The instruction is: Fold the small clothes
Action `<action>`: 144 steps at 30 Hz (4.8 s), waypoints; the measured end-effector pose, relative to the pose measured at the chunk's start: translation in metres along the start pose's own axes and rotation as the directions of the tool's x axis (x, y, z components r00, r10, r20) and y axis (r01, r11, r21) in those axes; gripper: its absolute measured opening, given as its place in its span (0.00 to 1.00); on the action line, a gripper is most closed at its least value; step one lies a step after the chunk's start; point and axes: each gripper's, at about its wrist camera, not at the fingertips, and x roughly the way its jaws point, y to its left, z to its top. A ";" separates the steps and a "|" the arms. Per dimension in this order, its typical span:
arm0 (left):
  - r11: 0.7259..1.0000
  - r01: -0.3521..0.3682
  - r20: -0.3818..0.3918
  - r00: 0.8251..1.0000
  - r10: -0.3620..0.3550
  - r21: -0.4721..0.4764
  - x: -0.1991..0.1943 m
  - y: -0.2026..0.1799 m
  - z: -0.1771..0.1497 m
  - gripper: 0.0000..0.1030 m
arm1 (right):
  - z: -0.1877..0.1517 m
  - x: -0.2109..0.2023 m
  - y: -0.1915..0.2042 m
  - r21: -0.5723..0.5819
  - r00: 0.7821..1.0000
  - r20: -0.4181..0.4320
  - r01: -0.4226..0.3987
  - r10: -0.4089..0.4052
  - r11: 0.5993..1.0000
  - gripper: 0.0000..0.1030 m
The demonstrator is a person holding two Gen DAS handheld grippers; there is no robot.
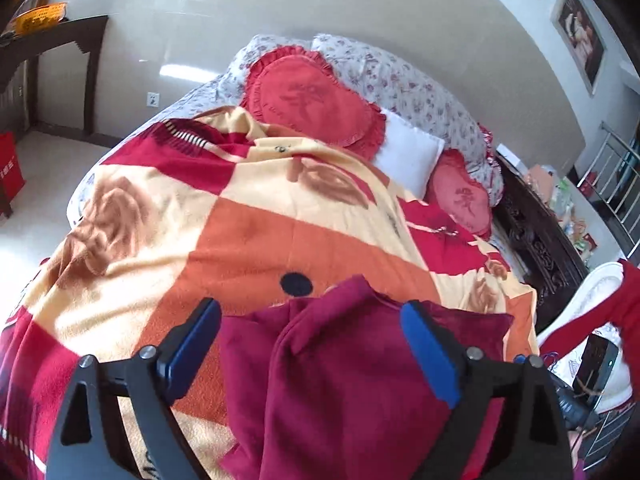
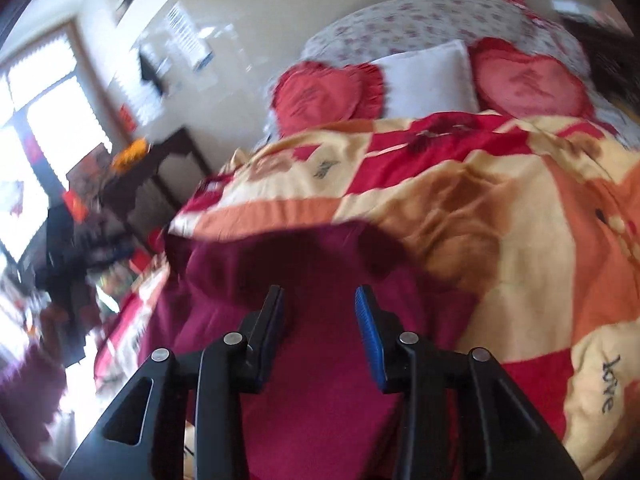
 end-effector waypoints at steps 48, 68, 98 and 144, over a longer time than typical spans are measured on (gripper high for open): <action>0.974 -0.194 -0.263 0.940 0.219 0.118 0.017 0.030 -0.136 0.89 | -0.005 0.046 0.080 -0.068 0.997 -0.077 0.002 -0.007 0.998 0.08; 0.979 -0.156 -0.228 0.956 0.184 0.133 0.020 0.029 -0.145 1.00 | 0.033 0.228 0.161 -0.134 0.981 -0.186 -0.075 0.049 0.988 0.09; 0.977 -0.164 -0.209 0.959 0.191 0.139 0.022 0.027 -0.148 1.00 | 0.012 0.186 0.171 -0.170 0.980 -0.188 -0.093 0.060 0.981 0.18; 0.975 -0.198 -0.098 0.973 0.208 0.102 -0.021 0.001 -0.135 0.98 | -0.088 -0.007 0.037 0.063 0.933 0.007 0.359 -0.360 0.931 0.17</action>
